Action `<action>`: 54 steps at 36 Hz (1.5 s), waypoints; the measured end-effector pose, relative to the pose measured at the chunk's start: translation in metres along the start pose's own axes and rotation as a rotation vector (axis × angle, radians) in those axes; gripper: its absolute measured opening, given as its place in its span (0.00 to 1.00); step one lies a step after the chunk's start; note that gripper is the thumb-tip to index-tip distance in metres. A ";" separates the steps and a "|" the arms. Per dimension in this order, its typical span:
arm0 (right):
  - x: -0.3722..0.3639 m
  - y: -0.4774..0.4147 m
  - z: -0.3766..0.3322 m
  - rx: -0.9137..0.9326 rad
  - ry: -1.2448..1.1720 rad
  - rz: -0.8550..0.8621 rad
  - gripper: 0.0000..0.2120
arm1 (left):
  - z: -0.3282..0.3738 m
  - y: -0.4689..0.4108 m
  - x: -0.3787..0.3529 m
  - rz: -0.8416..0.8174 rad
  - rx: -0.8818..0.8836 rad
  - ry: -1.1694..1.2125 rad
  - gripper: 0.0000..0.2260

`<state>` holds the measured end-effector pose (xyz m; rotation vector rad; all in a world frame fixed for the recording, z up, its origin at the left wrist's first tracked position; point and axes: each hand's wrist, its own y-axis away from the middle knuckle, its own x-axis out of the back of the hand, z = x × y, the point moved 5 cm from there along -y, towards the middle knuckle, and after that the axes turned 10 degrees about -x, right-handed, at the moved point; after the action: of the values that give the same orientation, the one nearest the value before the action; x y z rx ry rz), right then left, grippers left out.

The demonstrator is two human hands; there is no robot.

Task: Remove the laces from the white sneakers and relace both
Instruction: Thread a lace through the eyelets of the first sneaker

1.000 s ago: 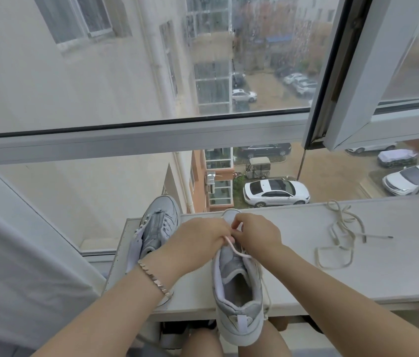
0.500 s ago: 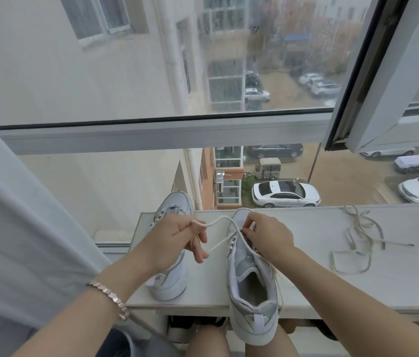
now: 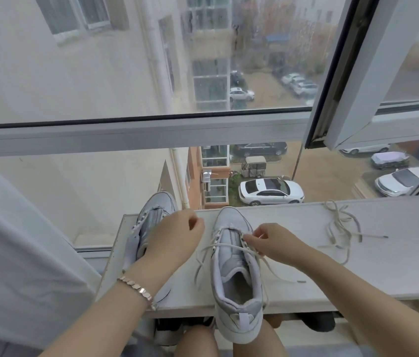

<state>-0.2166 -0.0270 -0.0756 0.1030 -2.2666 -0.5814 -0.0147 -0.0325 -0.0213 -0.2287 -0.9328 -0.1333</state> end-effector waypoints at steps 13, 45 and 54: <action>0.000 0.006 -0.003 -0.034 0.198 -0.160 0.19 | -0.013 -0.005 -0.049 -0.297 0.381 0.498 0.09; 0.062 0.058 -0.074 0.269 -0.730 -0.198 0.11 | 0.071 0.000 -0.022 -0.229 -0.134 1.009 0.09; 0.064 0.043 -0.065 0.319 -0.834 0.082 0.14 | 0.074 -0.003 -0.016 -0.209 -0.095 0.733 0.07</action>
<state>-0.2105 -0.0295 0.0251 -0.0982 -3.1440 -0.2194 -0.0820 -0.0170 0.0088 -0.1506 -0.2173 -0.4234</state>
